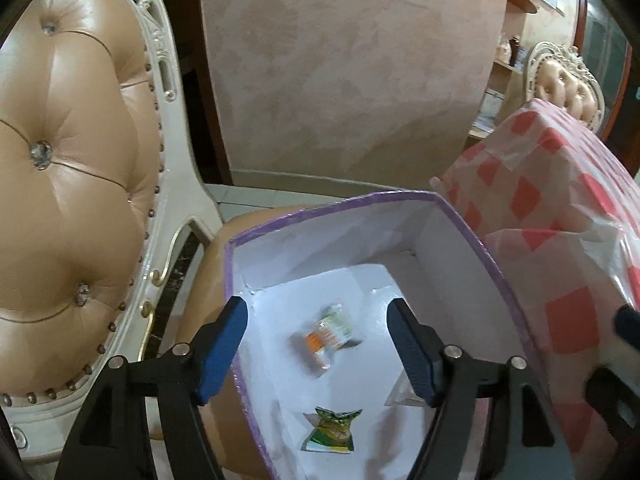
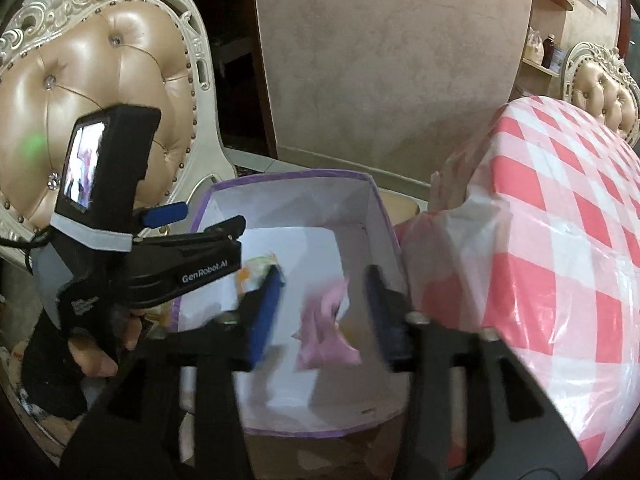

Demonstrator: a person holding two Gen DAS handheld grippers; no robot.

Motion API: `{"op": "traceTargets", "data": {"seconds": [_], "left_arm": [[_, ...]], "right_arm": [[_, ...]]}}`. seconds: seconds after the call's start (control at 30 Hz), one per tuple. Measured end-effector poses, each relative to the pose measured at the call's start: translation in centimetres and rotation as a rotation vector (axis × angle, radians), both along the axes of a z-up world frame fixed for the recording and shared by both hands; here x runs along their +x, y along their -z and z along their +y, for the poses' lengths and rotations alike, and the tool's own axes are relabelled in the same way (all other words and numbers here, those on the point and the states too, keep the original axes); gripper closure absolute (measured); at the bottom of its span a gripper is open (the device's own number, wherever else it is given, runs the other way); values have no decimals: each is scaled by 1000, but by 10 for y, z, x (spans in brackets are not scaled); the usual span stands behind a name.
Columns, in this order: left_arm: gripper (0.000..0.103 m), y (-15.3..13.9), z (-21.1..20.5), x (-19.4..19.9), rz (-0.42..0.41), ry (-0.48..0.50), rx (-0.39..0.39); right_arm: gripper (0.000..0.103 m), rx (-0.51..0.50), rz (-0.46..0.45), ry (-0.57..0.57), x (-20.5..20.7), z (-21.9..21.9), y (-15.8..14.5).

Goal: Organize snacks
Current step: 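Open both grippers to drop the packets into the white box, then move both grippers back over the snacks on the table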

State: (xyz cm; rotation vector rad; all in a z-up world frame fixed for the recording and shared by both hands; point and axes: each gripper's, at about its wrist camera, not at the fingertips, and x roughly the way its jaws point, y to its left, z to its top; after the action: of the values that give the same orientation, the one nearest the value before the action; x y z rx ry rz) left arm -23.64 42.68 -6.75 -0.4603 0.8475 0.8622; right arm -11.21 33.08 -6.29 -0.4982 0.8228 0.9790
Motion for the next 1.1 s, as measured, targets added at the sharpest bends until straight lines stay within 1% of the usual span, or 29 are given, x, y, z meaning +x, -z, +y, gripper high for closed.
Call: {"op": "traceTargets", "data": {"seconds": [0.1,0.2,0.27,0.33,0.47,0.57,0.6,0.67,0.73,0.8,0.87,0.9,0.97,1.0,1.1], "left_arm": [[30,-3,-2,1,-6,4,4],[30,-9,-7,3,-24,0,11],[30,-14,-12,5,-43,8,10],[30,-18,-19,11,-47,29,12],[30,-28,-40,25,-57,62,24],[30,-46,-60,31,-123,85,26],[30,-56,-71,34,-155,100,33],[30,-70,-90,41,-188,149,40],[30,-88,-121,56,-209,234,49],[28,-100,-145,70,-226,307,39],[25,-112,-178,90,-247,409,5],[25,-118,-200,104,-252,476,-18],[25,-125,-235,125,-261,583,-59],[25,-127,-259,140,-266,651,-84],[25,-126,-315,176,-235,775,-132]], "right_arm": [[40,52,14,5,3,-9,-8],[40,115,79,16,10,-23,-16],[40,148,97,25,13,-32,-21],[39,189,117,35,17,-49,-30],[37,229,131,79,27,-82,-42],[37,241,128,135,36,-111,-51],[37,248,124,151,38,-122,-55],[37,267,107,183,43,-148,-65],[36,288,77,224,46,-181,-78],[34,305,43,266,49,-211,-88],[32,294,-11,323,51,-245,-98],[32,278,-35,347,52,-260,-101],[32,242,-97,409,52,-298,-108],[32,233,-126,447,53,-320,-111],[31,248,-149,546,59,-377,-117]]}}
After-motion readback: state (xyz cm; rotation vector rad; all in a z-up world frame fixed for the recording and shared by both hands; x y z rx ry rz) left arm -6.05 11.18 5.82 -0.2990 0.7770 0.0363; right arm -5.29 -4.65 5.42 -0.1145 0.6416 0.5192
